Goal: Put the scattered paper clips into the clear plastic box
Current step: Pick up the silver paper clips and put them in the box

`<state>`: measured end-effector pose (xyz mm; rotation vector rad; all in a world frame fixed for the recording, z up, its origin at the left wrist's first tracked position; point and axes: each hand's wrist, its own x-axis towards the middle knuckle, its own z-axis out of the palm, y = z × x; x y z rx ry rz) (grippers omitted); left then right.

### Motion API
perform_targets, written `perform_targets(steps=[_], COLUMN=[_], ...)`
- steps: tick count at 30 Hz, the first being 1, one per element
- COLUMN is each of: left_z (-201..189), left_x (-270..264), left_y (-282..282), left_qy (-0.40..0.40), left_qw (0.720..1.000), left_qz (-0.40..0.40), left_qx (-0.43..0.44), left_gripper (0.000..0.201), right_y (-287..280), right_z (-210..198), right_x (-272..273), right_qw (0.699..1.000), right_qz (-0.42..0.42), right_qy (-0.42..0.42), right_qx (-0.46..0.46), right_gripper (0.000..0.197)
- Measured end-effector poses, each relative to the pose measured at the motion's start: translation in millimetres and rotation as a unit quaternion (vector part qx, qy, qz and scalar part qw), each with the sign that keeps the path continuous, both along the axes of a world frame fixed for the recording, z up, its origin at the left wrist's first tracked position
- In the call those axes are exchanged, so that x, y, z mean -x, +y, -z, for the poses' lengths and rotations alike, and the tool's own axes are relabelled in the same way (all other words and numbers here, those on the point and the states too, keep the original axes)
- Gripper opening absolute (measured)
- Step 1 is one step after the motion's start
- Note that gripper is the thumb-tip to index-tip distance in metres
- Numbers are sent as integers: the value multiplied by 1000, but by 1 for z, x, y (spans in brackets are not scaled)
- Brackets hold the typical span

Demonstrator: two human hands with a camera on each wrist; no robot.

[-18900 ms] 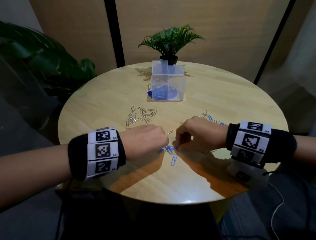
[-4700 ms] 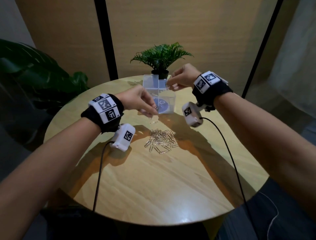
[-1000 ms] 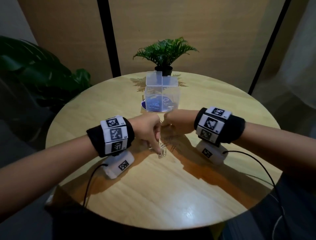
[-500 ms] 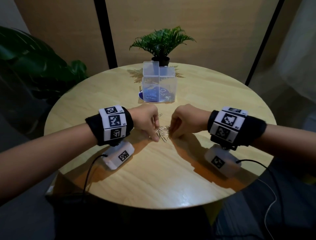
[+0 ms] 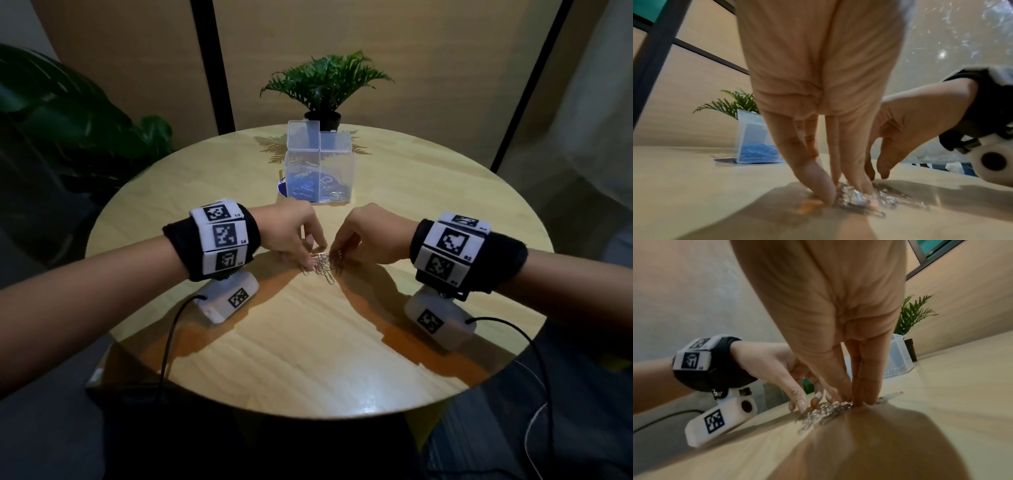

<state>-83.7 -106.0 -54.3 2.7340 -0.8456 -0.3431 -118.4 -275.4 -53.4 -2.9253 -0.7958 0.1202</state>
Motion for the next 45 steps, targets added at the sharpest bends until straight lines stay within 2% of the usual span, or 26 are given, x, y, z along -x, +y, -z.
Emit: perform_targets(steps=[2, 4, 7, 13, 16, 19, 23, 26, 28, 31, 35, 39, 41, 43, 45], left_z=[-4, -4, 1, 12, 13, 14, 16, 14, 12, 6, -12, -34, -44, -52, -53], left_x=[3, 5, 12, 14, 15, 16, 17, 16, 13, 7, -3, -20, -33, -48, -63], left_y=[9, 18, 19, 2, -1, -4, -7, -5, -3, 0, 7, 12, 7, -5, -19], left_qy=[-7, -6, -14, 9, 19, -28, -95, -93, -55, 39, 71, 27, -8, -34, -50], left_qw=[1000, 1000, 1000, 997, 996, 998, 995, 995, 998, 998, 988, 973, 951, 919, 898], left_qz=[-2, -17, -12, -23, -21, -9, 7, 20, 25, 18, -5, -53, -92, -136, -174], left_qx=[7, -9, -17, 69, 83, 56, -3, -15, -3, 55, 138, 224, 296, 367, 401], left_gripper=[51, 62, 58, 23, 11, 6, 10, 10, 9, 6, 9, 10, 12, 15, 12], right_y=[-4, -8, -5, 9, 8, 8, 6, 2, -1, -7, -20, -28, -25, -17, -10], right_z=[-3, -3, 3, 10, 11, 11, 12, 10, 9, 4, -26, -64, -73, -73, -69], right_x=[1, 2, 3, -5, -8, -12, -21, -24, -25, -31, -42, -73, -96, -120, -139], right_qw=[1000, 999, 998, 995, 994, 995, 995, 994, 991, 986, 969, 953, 942, 935, 940], right_qz=[11, 36, 49, 43, 40, 31, 21, 6, -7, -4, 24, 91, 143, 190, 230], right_qy=[3, 20, 41, 38, 29, 20, 45, 63, 87, 116, 150, 81, 29, -1, -16], right_qx=[-7, -8, -17, -77, -93, -93, -91, -92, -99, -121, -193, -278, -304, -300, -250], right_gripper=[28, 42, 55, 38, 31, 25, 24, 21, 18, 17, 14, 19, 22, 22, 22])
